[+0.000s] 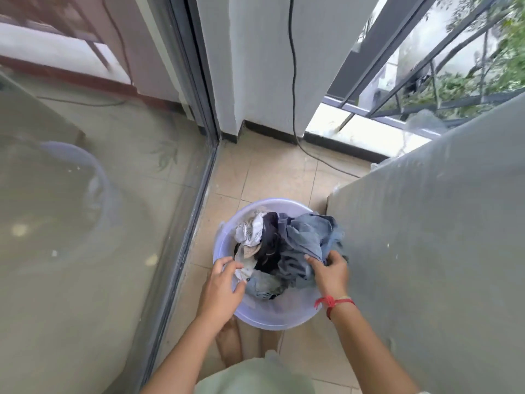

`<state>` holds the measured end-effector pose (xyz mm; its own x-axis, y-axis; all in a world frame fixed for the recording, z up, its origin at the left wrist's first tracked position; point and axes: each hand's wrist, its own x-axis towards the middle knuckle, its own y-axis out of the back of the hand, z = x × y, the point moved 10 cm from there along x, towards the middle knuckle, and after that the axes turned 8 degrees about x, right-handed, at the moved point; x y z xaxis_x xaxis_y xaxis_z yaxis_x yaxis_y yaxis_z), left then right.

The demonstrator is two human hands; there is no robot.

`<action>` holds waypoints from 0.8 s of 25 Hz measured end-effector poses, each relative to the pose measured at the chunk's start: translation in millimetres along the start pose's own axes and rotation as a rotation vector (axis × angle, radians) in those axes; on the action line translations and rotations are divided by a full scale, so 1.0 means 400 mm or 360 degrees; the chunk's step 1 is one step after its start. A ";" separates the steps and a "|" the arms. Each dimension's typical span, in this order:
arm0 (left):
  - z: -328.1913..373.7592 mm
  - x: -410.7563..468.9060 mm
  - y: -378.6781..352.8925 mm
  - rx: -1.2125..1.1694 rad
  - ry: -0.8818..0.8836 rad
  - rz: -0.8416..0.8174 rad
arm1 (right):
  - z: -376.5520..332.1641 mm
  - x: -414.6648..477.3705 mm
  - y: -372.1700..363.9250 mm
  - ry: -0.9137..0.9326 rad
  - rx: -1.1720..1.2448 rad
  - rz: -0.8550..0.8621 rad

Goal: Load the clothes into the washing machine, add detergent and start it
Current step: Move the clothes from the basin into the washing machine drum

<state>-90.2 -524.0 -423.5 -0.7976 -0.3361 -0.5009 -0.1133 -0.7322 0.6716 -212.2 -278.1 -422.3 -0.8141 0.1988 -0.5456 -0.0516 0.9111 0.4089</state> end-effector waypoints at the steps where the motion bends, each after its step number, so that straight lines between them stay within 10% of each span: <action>1: 0.032 -0.021 0.049 -0.0027 0.0004 0.0009 | -0.057 -0.042 0.057 0.0063 0.0000 0.0023; 13: 0.299 -0.261 0.411 0.0049 -0.0096 0.0027 | -0.541 -0.419 0.440 0.0781 -0.0022 0.0357; 20: 0.515 -0.332 0.488 0.0006 -0.0374 -0.0078 | -0.928 -0.747 0.619 0.1305 0.0607 0.0049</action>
<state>-128.4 -500.2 -113.3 -0.9071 -0.1529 -0.3923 -0.1569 -0.7418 0.6520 -196.4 -245.7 113.6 -0.9762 0.0383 0.2136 0.0534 0.9965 0.0651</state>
